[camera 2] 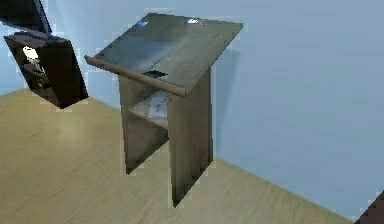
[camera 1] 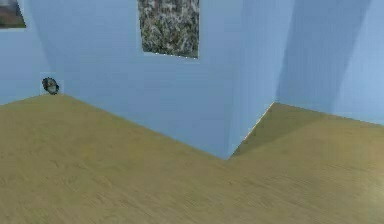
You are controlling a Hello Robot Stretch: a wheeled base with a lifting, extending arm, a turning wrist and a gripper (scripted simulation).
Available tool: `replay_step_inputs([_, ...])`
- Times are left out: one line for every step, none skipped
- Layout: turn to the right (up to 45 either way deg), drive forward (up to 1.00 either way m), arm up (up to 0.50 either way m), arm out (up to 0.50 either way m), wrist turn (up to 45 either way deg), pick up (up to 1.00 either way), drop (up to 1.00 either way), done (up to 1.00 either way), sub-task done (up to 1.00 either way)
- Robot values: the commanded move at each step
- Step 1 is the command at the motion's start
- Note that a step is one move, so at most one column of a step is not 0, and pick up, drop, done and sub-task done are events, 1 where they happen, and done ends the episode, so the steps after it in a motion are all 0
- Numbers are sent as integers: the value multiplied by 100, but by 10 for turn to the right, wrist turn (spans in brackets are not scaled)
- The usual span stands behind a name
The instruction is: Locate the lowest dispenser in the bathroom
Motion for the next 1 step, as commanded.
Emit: replay_step_inputs([0, 50, 0, 0, 0, 0, 0, 0, 0])
